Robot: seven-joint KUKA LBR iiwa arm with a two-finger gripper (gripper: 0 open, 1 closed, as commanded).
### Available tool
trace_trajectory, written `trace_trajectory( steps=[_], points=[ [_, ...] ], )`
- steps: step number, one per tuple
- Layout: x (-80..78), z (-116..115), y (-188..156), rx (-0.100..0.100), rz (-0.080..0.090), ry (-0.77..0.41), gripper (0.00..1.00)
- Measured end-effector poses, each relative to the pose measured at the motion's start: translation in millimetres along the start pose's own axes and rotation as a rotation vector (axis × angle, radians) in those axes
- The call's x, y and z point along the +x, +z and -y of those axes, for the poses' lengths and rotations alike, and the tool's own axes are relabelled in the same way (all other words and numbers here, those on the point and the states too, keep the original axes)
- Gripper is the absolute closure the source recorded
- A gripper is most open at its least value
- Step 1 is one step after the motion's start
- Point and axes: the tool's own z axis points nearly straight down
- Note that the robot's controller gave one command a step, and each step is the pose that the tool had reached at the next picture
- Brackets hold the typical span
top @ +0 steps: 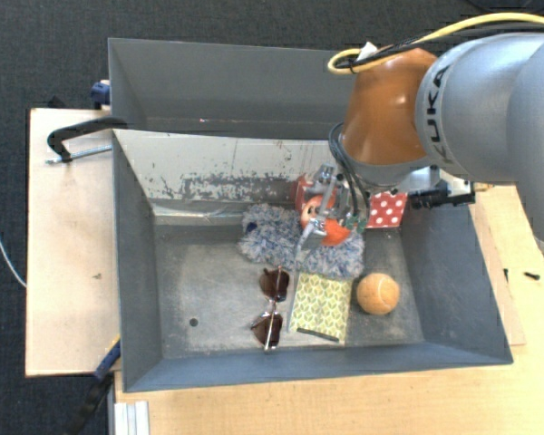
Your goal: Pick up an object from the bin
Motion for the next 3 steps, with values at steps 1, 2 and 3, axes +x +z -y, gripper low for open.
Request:
trace_trajectory(
  steps=[1, 2, 3],
  points=[
    [-27.1, 69.6, 21.8, 0.003, -0.009, -0.097, 0.0],
    [-2.2, 43.1, 46.2, 0.007, -0.006, -0.025, 0.0],
    [0.0, 15.5, 69.7, 0.008, -0.014, -0.018, 1.0]
  ],
)
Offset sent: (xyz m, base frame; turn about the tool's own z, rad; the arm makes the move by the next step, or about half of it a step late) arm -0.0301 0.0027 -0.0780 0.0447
